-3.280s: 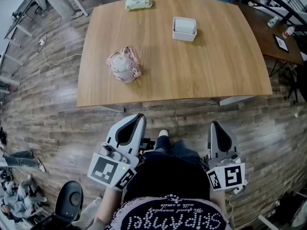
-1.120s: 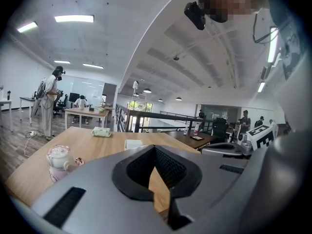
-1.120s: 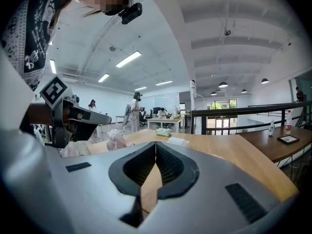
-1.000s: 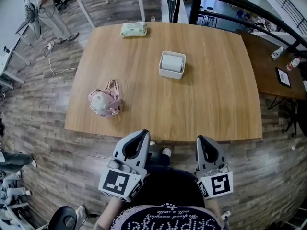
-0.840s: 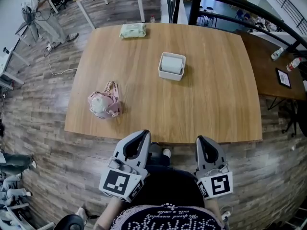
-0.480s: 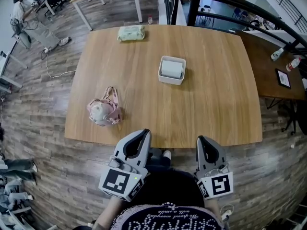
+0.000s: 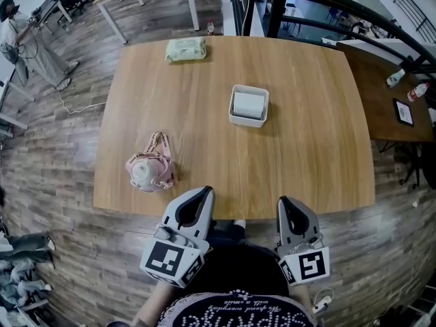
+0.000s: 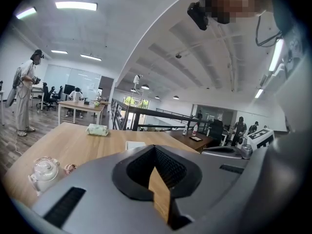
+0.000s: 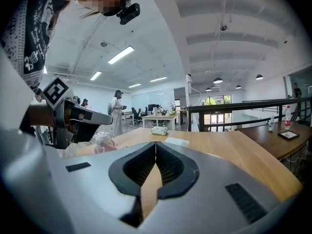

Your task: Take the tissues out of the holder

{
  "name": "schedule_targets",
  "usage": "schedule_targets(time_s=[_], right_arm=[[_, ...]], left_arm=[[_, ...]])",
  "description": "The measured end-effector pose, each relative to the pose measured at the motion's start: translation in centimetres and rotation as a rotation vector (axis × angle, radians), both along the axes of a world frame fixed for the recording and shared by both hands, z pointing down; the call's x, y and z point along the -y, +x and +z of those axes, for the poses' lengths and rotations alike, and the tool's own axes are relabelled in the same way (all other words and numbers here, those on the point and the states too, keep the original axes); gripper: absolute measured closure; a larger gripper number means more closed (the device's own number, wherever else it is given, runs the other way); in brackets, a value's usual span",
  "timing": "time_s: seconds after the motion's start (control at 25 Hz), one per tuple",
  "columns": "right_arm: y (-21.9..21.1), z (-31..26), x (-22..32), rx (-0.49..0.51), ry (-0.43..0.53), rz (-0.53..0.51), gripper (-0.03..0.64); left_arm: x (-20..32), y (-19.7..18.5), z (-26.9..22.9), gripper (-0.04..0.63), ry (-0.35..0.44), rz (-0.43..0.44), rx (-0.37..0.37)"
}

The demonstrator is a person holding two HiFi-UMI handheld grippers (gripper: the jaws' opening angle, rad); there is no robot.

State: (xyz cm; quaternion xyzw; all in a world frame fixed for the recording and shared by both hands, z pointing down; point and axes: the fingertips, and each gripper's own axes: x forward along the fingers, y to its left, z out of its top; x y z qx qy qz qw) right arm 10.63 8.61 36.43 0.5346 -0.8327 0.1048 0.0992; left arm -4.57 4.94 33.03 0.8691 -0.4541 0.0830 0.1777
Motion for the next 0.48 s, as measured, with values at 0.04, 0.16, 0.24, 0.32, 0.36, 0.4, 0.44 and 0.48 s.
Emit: schedule_targets(time_s=[0.04, 0.16, 0.24, 0.32, 0.36, 0.4, 0.44, 0.48], right_arm=[[-0.2, 0.1, 0.2, -0.001, -0.002, 0.000, 0.604], [-0.5, 0.2, 0.6, -0.003, -0.008, 0.006, 0.604], [-0.7, 0.1, 0.9, -0.007, -0.012, 0.012, 0.604], [-1.0, 0.0, 1.2, -0.009, -0.015, 0.017, 0.604], [-1.2, -0.1, 1.3, -0.010, -0.015, 0.020, 0.604], [-1.3, -0.2, 1.4, -0.011, -0.015, 0.024, 0.604], [-1.4, -0.2, 1.4, -0.012, -0.016, 0.028, 0.604], [-1.5, -0.3, 1.4, -0.014, -0.016, 0.034, 0.604]], left_arm=[[0.2, -0.2, 0.1, 0.591, -0.002, 0.000, -0.001], [0.8, -0.6, 0.3, 0.591, -0.010, 0.003, -0.004], [1.1, -0.8, 0.3, 0.591, -0.016, 0.009, -0.007], [1.4, -1.0, 0.3, 0.591, -0.019, 0.016, -0.011], [1.6, -1.2, 0.3, 0.591, -0.022, 0.020, -0.012], [1.8, -1.3, 0.4, 0.591, -0.025, 0.023, -0.013], [1.9, -1.4, 0.4, 0.591, -0.027, 0.027, -0.014], [2.0, -1.4, 0.3, 0.591, -0.027, 0.032, -0.014]])
